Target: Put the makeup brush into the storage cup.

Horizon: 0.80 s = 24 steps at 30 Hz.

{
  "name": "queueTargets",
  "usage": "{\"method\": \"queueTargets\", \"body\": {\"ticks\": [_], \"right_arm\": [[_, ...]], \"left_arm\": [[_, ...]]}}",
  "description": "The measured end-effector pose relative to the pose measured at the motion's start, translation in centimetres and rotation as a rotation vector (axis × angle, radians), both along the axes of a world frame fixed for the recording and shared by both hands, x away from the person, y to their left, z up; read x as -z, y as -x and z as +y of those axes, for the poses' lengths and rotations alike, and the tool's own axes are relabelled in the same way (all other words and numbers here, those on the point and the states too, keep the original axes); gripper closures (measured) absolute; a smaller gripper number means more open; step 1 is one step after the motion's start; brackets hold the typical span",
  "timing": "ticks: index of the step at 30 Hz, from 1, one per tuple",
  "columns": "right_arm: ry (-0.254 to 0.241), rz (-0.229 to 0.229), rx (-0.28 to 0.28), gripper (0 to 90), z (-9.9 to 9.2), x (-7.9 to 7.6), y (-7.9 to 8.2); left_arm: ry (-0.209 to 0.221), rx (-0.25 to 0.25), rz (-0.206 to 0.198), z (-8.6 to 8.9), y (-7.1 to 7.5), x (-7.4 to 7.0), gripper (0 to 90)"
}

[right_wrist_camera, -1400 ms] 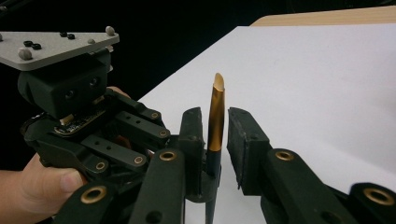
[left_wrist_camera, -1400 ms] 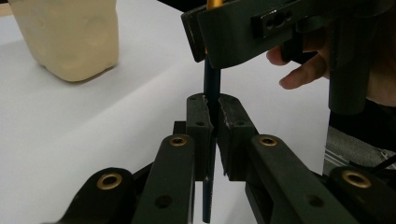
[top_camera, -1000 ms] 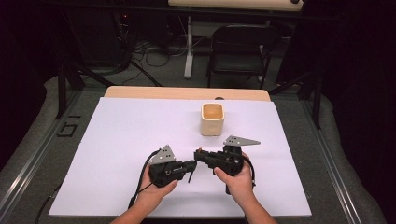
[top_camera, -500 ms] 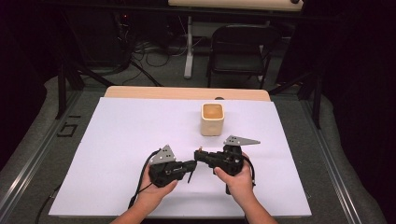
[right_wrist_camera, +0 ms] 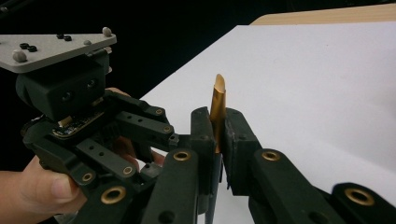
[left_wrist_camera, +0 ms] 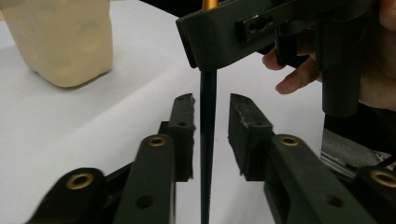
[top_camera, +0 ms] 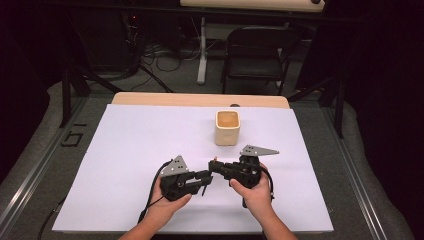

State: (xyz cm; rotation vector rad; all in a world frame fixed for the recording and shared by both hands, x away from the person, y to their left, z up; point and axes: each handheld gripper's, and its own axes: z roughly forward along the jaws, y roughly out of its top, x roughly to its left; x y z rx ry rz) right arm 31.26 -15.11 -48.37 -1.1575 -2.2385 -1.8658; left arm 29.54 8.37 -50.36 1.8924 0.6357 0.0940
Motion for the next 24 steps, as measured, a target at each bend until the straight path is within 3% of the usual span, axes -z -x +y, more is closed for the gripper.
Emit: {"method": "queueTargets", "body": {"ticks": [4, 7, 10, 14, 19, 24], "right_arm": [[0.024, -0.022, 0.022, 84.0, -0.3, -0.2, 0.1], [0.05, -0.04, 0.042, 84.1, -0.8, -0.3, 0.1], [0.097, -0.072, 0.07, 84.0, -1.3, -0.5, 0.1], [0.135, -0.11, 0.11, 84.1, -2.0, -0.7, 0.1], [0.149, -0.119, 0.131, 84.1, -2.7, -0.9, 0.0], [0.169, -0.142, 0.143, 84.1, -2.7, -1.1, 0.2]], "left_arm": [[-0.006, -0.008, -0.002, 0.0, -0.2, 0.2, 59.4], [-0.035, -0.033, -0.018, 0.2, -0.4, 0.3, 52.1], [-0.043, -0.062, 0.0, 0.6, -0.7, 0.4, 47.2], [-0.061, -0.093, 0.009, 1.2, -1.0, 0.4, 44.7], [-0.063, -0.108, 0.009, 1.7, -1.2, 0.4, 44.7], [-0.097, -0.14, 0.002, 1.9, -1.3, 0.5, 43.9]]}}
